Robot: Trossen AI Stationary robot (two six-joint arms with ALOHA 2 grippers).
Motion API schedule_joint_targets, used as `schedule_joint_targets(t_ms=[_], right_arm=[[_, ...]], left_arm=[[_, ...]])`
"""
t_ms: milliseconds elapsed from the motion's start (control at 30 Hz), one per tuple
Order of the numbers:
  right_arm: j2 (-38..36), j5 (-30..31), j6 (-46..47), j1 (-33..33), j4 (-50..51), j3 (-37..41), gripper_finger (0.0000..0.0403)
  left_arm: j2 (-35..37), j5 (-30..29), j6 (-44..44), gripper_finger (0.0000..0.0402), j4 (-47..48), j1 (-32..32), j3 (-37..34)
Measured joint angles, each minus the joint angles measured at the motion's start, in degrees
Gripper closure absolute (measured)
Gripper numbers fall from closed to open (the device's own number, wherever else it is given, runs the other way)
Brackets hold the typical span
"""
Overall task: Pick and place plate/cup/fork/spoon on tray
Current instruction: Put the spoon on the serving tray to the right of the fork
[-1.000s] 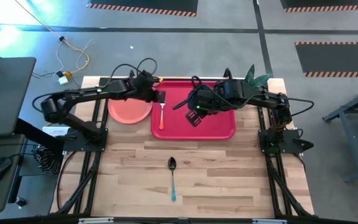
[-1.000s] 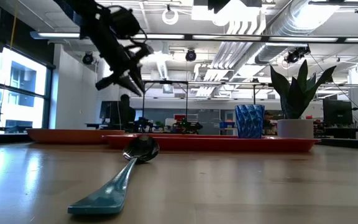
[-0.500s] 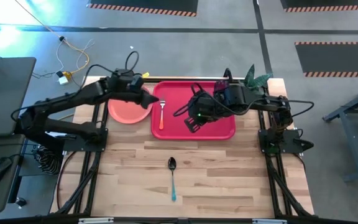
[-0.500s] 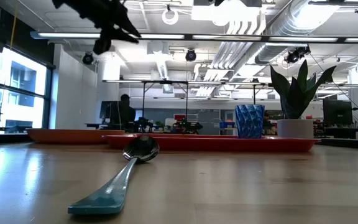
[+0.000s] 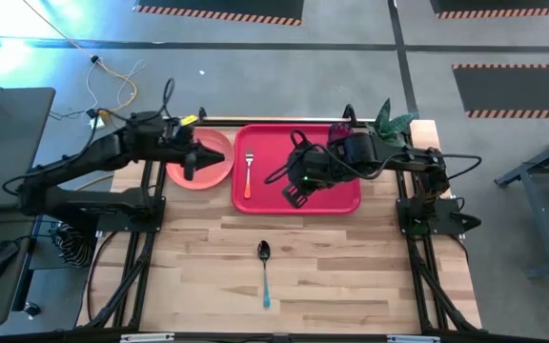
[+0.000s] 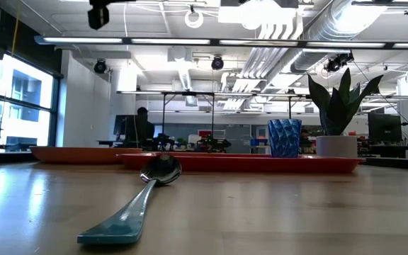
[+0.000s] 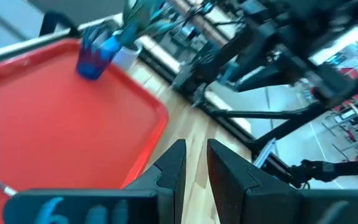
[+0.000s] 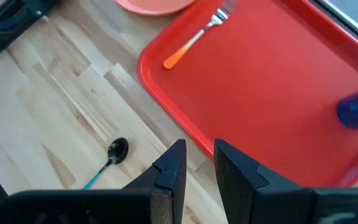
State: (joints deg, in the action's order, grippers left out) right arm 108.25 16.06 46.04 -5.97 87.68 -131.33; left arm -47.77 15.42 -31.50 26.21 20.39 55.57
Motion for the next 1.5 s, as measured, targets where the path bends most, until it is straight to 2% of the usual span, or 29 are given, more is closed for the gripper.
schedule_joint_targets(t_ms=[267,467,633,967,1300,1500], right_arm=[[1.0,0.0,-6.2,1.2,-4.9,0.0,0.0329],[1.8,-0.1,-7.1,1.5,-7.0,0.0,0.0329],[2.1,-0.5,-1.8,1.5,-7.1,0.0,0.0329],[4.9,-7.6,3.8,-0.1,-7.3,0.0,0.0326],[9.0,-11.1,18.7,-4.0,-7.5,0.0,0.0251],[12.0,-11.6,26.4,-7.4,-8.1,0.0,0.0238]], left_arm=[[4.5,-0.2,0.7,0.0346,-0.1,-0.3,0.0],[6.0,-0.7,0.7,0.0346,-0.1,-0.2,0.0],[6.1,-0.8,1.4,0.0346,0.0,-0.2,0.0],[5.8,-0.9,3.2,0.0346,1.0,-0.2,0.0],[5.8,-0.8,2.9,0.0346,2.0,-0.2,0.0],[5.8,-0.8,2.5,0.0346,4.1,-0.2,0.0]])
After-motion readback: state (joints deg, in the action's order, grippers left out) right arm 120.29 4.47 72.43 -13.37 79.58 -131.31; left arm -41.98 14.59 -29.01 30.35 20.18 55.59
